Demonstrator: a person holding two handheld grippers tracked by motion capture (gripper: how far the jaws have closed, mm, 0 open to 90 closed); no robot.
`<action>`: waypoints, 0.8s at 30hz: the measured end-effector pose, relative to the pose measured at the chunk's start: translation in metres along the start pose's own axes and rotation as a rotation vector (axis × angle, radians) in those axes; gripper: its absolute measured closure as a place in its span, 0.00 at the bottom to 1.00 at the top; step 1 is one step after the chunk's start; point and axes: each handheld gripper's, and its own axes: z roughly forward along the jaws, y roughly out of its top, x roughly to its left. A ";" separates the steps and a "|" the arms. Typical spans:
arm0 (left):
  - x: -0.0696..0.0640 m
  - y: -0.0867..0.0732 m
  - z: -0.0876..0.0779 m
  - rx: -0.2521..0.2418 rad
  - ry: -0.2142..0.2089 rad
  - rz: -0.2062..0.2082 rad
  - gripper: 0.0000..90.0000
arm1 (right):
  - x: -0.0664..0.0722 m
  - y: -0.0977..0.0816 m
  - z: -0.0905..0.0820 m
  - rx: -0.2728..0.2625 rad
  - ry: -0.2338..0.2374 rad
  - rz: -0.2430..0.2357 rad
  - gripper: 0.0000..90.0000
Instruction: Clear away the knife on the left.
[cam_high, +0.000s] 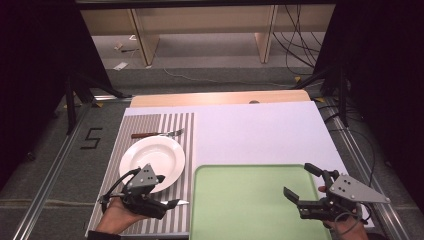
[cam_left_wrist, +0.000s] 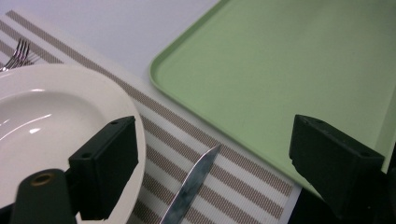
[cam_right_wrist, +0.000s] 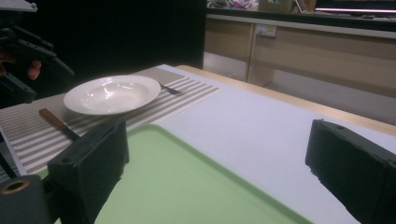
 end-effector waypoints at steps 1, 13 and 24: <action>0.001 -0.001 -0.001 0.003 0.012 0.003 0.17 | 0.000 0.000 0.000 0.000 0.000 0.000 0.08; 0.023 -0.022 -0.024 0.051 0.124 -0.045 0.17 | -0.001 0.000 0.000 0.002 -0.003 0.002 0.08; 0.039 -0.042 -0.034 0.116 0.158 -0.121 0.17 | 0.000 0.000 0.000 0.003 -0.005 -0.001 0.08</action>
